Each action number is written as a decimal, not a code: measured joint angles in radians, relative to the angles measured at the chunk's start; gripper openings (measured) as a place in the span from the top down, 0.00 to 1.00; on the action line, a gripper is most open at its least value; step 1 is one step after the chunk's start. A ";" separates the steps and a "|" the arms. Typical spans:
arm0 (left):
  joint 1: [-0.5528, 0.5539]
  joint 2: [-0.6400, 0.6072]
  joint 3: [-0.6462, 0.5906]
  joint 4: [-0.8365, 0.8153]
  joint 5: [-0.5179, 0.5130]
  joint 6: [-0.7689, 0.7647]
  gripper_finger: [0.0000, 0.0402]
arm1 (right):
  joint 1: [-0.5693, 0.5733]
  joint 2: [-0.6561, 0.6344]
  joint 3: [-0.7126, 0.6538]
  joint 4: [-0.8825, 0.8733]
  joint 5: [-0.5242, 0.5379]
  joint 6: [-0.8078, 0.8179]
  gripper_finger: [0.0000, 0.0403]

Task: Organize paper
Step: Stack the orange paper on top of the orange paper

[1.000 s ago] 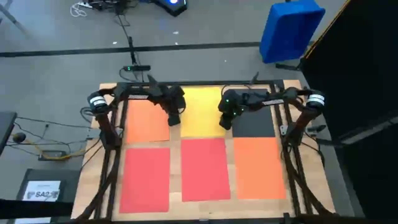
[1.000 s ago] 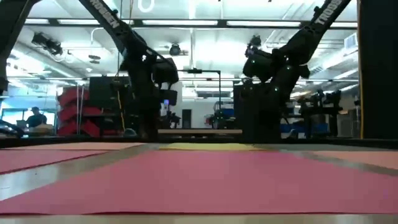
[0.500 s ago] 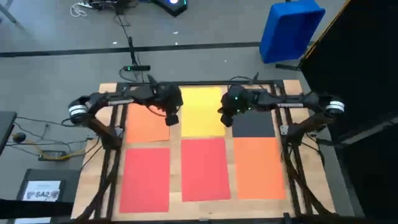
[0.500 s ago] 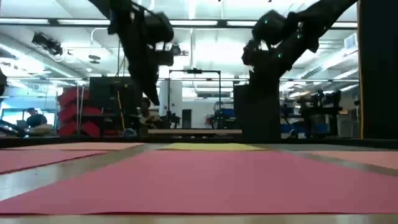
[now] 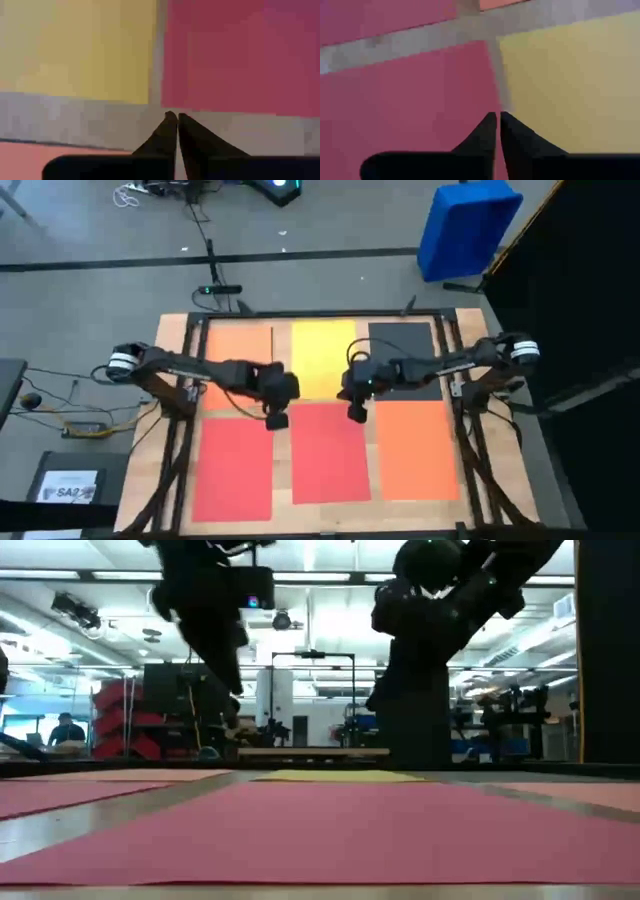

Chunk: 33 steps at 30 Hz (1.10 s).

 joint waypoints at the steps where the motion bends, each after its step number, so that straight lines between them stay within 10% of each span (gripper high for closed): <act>1: -0.014 -0.024 -0.033 0.020 -0.001 -0.025 1.00 | 0.014 0.000 0.000 0.014 0.004 0.005 1.00; 9: -0.079 -0.241 -0.298 0.155 -0.022 -0.327 1.00 | 0.081 -0.001 0.000 0.109 0.049 0.033 1.00; 18: -0.167 -0.249 -0.309 -0.043 -0.043 -0.485 1.00 | 0.103 -0.001 0.000 0.254 0.049 0.035 1.00; 33: -0.250 -0.250 -0.432 0.151 -0.049 -0.597 1.00 | 0.068 0.065 0.144 0.211 0.012 0.007 1.00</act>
